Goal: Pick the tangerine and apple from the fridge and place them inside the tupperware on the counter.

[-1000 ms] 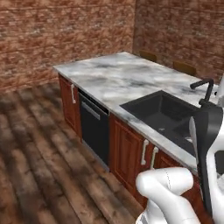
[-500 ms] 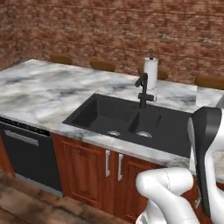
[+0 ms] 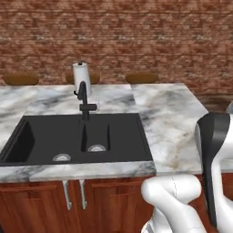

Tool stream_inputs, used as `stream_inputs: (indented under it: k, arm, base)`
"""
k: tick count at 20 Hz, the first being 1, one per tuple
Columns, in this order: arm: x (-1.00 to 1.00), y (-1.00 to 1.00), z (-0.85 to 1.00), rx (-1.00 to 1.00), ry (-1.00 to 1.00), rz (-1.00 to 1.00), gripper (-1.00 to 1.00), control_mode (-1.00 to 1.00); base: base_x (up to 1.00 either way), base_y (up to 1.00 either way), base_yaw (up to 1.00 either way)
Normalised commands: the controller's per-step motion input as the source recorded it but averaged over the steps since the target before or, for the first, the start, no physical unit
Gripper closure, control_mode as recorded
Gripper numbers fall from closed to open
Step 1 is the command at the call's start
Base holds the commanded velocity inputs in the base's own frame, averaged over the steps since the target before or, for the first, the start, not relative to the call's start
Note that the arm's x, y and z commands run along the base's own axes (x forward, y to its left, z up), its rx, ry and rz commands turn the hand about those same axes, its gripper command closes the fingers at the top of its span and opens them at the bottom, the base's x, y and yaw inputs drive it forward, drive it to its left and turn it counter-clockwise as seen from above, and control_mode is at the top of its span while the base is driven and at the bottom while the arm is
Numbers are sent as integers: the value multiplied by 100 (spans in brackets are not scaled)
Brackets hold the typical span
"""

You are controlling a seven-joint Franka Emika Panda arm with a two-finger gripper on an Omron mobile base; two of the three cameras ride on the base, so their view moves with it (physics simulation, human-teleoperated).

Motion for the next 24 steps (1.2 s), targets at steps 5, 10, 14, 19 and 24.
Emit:
stream_inputs:
  k: [5,10,14,19,24]
  arm:
    - [0,0,0,0,0,0,100,100]
    - [0,0,0,0,0,0,100,100]
    - [0,0,0,0,0,0,100,100]
    - [0,0,0,0,0,0,100,100]
    - [0,0,0,0,0,0,100,100]
  base:
    - [0,-32,-40]
    - [2,-41,-32]
    - [0,-37,-88]
    - [-21,-7,-73]
    - [-47,88,47]
